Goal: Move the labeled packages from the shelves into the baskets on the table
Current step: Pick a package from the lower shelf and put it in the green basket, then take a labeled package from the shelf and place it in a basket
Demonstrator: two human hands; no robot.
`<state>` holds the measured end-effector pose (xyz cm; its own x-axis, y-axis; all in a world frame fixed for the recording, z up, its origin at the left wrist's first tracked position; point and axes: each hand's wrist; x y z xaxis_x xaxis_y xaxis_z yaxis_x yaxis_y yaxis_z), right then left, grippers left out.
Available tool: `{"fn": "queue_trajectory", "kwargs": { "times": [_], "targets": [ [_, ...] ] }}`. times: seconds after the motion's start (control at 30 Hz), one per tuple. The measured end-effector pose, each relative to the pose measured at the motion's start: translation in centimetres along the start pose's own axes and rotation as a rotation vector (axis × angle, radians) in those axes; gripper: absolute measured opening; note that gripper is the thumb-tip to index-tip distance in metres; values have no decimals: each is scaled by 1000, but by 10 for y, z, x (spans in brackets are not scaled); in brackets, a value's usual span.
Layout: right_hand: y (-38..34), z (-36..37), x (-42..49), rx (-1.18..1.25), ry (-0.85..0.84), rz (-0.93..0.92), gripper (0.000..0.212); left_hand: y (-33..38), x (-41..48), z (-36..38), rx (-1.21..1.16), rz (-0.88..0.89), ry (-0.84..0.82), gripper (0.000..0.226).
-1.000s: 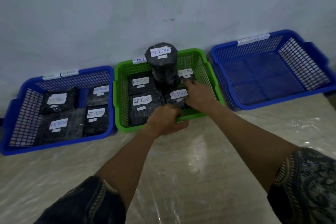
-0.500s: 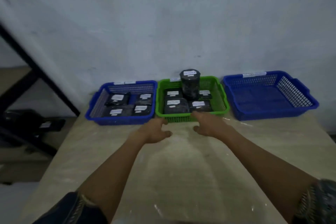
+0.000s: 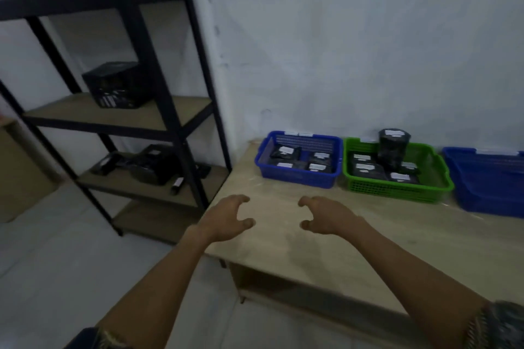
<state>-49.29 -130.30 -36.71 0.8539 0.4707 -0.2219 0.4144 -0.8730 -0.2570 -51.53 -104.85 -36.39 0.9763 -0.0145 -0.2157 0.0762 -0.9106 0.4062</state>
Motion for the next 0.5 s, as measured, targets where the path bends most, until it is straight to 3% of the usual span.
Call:
{"fn": "queue_trajectory", "kwargs": {
  "times": [0.23, 0.5],
  "targets": [
    [-171, 42, 42, -27, 7, -86, 59, -174, -69, -52, -42, -76, 35, 68],
    [-311, 63, 135, -37, -29, -229, 72, -304, -77, -107, -97, -170, 0, 77]
  ]
}}
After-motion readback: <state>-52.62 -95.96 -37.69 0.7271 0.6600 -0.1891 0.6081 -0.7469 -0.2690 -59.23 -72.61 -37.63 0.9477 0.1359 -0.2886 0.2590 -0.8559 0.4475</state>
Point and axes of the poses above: each hand's wrist, its own x-axis towards the middle knuckle, its own z-axis out of the palm, y = z × x, and after that the axes turned 9 degrees about -z, right-handed
